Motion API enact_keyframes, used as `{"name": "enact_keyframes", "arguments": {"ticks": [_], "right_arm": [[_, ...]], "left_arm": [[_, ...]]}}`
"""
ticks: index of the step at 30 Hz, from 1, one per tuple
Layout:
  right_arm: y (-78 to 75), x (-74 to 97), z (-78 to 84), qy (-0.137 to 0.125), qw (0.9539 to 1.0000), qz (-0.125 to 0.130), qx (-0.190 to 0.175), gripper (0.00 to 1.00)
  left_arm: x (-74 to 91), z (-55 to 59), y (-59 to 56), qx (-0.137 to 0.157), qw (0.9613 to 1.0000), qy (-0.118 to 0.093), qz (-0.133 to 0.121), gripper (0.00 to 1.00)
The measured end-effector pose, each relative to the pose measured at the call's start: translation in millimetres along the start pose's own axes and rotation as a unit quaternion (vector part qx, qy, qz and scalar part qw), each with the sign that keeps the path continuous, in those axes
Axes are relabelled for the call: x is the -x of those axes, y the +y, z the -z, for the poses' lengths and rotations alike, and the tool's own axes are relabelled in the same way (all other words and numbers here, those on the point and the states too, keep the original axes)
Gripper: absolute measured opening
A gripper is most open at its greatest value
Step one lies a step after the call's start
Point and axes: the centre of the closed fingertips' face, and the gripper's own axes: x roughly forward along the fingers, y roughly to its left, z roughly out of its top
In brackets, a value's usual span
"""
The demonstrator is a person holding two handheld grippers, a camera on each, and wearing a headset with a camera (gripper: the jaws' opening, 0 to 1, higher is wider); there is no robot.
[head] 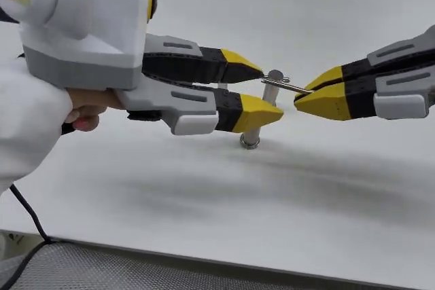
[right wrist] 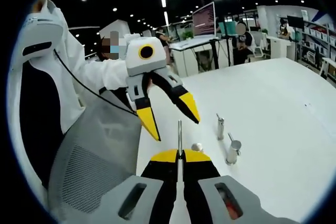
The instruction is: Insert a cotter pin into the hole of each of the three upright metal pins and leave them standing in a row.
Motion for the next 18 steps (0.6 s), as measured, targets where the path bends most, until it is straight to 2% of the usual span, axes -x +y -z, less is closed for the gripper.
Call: {"name": "enact_keyframes", "arguments": {"ticks": [5, 6, 12, 15, 18], "right_arm": [[-6.5, -1.5, 13.7, 0.016, 0.9998, 0.010, 0.001, 0.00], [-8.3, -2.0, 17.8, 0.022, 0.9997, 0.014, 0.005, 0.00], [-18.3, -5.6, 34.8, 0.046, 0.9983, 0.033, 0.014, 0.00], [-17.6, -8.3, 40.4, 0.060, 0.9974, 0.034, 0.021, 0.00], [-14.8, -10.8, 42.7, 0.067, 0.9970, 0.034, 0.020, 0.00]], "left_arm": [[-5.1, 10.4, 5.8, 0.004, 0.9999, 0.014, -0.007, 0.33], [-6.5, 15.3, 5.5, 0.003, 0.9997, 0.024, -0.004, 0.32], [-14.0, 27.8, 4.5, 0.007, 0.9990, 0.044, -0.002, 0.31], [-18.2, 31.9, 6.3, 0.001, 0.9988, 0.049, -0.005, 0.31], [-22.1, 38.3, 6.5, -0.002, 0.9980, 0.063, -0.003, 0.31]]}}
